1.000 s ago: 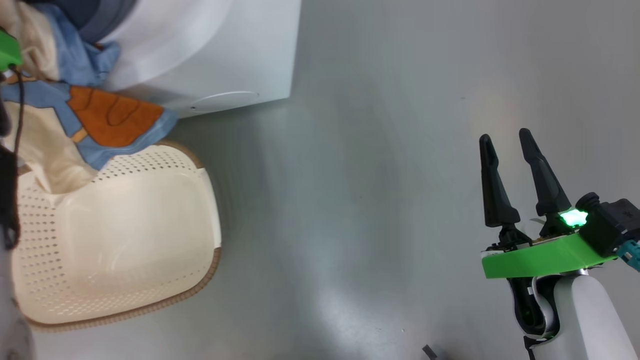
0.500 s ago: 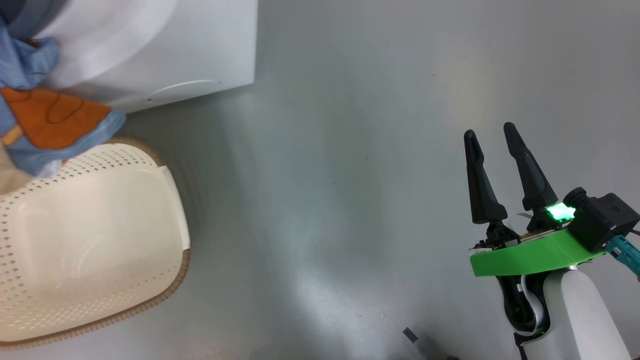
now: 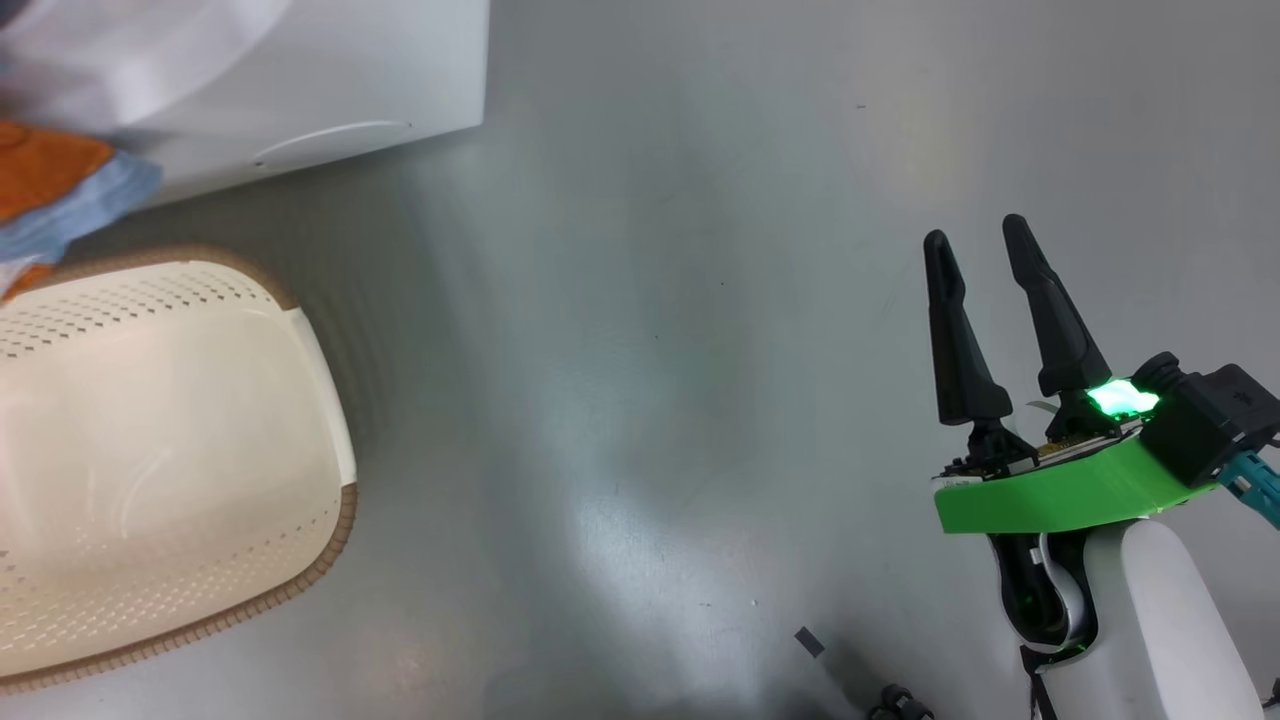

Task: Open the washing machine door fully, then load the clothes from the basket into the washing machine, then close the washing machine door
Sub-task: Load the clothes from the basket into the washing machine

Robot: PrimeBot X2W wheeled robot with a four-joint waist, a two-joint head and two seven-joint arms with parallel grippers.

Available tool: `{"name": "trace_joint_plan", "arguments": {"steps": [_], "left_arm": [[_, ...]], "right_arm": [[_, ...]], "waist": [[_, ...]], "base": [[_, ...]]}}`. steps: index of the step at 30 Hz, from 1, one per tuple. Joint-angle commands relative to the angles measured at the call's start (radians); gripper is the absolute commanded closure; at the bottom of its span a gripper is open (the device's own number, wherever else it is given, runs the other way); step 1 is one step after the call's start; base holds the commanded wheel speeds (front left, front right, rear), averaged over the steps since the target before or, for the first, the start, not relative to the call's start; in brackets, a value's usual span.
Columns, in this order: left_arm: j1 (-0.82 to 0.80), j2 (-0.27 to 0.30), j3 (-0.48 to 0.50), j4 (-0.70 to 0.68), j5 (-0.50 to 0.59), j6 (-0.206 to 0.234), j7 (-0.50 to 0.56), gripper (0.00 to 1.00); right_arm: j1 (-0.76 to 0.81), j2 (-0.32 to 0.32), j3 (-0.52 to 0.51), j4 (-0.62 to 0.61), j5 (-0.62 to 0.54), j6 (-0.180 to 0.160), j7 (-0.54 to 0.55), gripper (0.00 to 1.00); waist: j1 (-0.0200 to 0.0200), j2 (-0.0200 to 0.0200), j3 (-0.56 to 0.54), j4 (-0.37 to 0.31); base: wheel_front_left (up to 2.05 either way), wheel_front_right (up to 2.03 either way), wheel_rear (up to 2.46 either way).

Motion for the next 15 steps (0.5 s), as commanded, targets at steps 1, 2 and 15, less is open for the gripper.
{"name": "trace_joint_plan", "arguments": {"steps": [1, 2, 15], "left_arm": [[0.033, 0.038, 0.011, 0.008, 0.005, 0.001, -0.005, 1.00], [0.037, 0.035, 0.007, 0.036, 0.006, 0.000, -0.005, 1.00], [-0.042, 0.028, -0.093, 0.374, -0.002, -0.004, 0.043, 0.00]], "right_arm": [[0.010, 0.004, 0.024, -0.024, 0.011, 0.001, -0.005, 0.00], [0.010, 0.004, 0.027, -0.023, 0.012, 0.001, -0.005, 0.00], [0.011, 0.004, 0.026, -0.020, 0.021, 0.001, -0.005, 0.00]], "waist": [[0.0000, 0.0000, 0.001, 0.003], [0.0000, 0.0000, 0.002, 0.005], [0.0000, 0.0000, -0.014, 0.024]], "base": [[0.00, 0.00, 0.00], [0.00, 0.00, 0.00], [0.00, 0.00, 0.00]]}}
